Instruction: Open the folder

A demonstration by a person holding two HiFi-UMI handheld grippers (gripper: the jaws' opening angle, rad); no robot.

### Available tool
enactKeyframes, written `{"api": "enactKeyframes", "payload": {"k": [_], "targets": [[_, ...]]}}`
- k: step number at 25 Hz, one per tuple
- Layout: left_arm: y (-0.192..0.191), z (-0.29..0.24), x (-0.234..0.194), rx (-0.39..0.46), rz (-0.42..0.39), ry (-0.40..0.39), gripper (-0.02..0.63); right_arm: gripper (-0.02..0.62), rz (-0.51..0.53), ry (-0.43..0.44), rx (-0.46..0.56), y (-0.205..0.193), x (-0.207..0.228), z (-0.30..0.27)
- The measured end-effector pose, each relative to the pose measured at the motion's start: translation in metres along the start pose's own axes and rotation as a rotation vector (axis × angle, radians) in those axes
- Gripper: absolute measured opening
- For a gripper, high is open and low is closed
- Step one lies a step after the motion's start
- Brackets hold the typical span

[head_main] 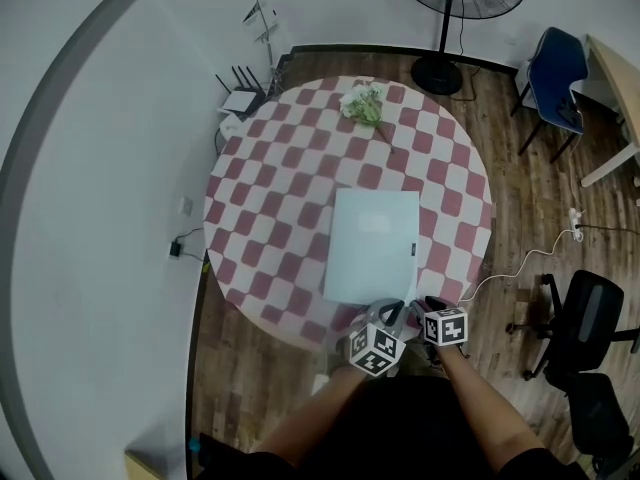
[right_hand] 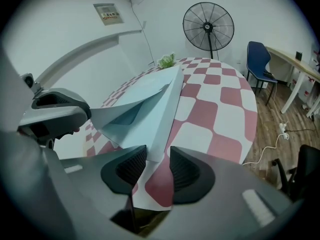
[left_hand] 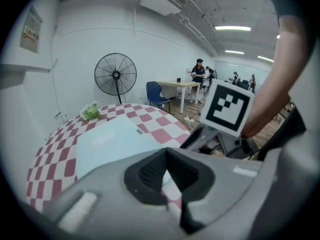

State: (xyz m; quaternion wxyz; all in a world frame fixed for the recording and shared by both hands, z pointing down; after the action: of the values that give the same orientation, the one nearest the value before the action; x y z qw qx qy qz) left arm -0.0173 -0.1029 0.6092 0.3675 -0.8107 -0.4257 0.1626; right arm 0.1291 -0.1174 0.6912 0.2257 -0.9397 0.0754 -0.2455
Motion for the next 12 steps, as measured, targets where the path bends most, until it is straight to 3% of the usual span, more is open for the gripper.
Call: {"api": "enactKeyframes", "payload": {"k": [4,12], "targets": [[0.0,0.02,-0.002,0.048,0.004,0.048,0.002,0.146,0.017,-0.022,-0.009,0.003,-0.003,-0.001],[-0.001,0.086,-0.032,0.217,0.128,0.176,0.0,0.086,0.1,-0.066,-0.013,0.004,-0.021,-0.001]]}}
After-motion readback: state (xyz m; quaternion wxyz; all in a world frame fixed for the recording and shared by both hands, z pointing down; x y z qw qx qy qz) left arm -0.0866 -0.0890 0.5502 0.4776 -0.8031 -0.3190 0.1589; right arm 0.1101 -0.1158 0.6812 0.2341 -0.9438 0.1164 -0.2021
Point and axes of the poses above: the fingertips, and each gripper's own axes: z backward along the fingers, x to its right, y out of its top, the point moved 10 cm from there along z, backward along the fingers, and after that the axes turned 3 degrees about -z, right-handed, at the moved point
